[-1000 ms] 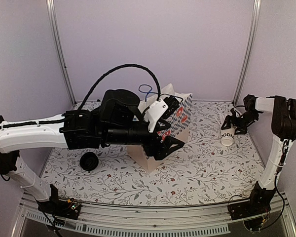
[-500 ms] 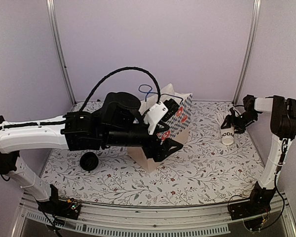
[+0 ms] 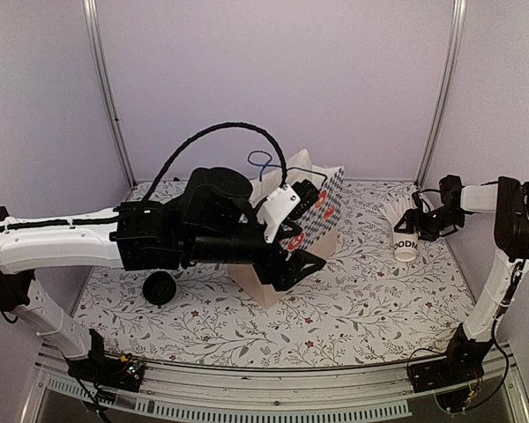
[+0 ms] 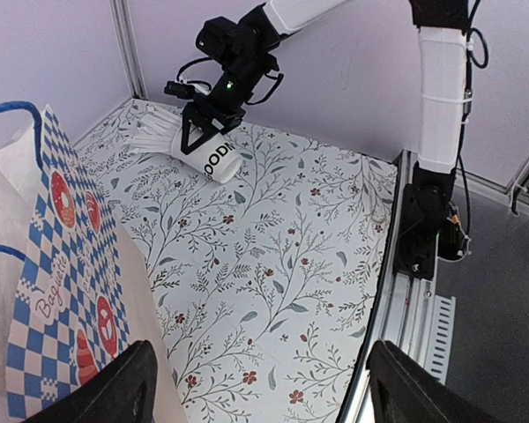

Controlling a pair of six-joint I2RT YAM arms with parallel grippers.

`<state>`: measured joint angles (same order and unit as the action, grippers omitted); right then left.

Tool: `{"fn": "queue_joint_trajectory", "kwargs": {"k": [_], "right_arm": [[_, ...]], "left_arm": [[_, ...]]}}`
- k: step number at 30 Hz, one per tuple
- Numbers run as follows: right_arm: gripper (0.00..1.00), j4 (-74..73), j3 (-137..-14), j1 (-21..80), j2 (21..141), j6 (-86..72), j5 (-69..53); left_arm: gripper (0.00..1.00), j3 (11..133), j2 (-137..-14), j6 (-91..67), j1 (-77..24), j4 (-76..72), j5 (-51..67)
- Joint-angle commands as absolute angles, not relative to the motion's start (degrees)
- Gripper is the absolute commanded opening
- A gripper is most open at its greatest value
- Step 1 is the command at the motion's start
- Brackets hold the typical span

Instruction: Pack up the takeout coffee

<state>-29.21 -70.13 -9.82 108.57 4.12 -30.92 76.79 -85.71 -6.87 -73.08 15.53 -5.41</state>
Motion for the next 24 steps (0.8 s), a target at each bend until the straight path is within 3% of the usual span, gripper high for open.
{"fn": "queue_joint_trajectory", "kwargs": {"k": [1, 16, 24], "right_arm": [[0.78, -18.25, -64.46, -10.02, 102.17, 5.98, -32.69], [0.78, -3.82, -53.29, -9.97, 91.98, 13.01, -32.89], [0.78, 6.21, -45.88, -10.01, 78.88, 16.98, -35.48]], "left_arm": [[0.85, 77.23, -84.86, -6.34, -73.24, 15.48, -5.04], [0.85, 80.20, -87.33, -6.11, -73.15, 14.91, -5.01], [0.85, 85.32, -90.32, -7.52, -72.47, 14.68, -5.19]]}}
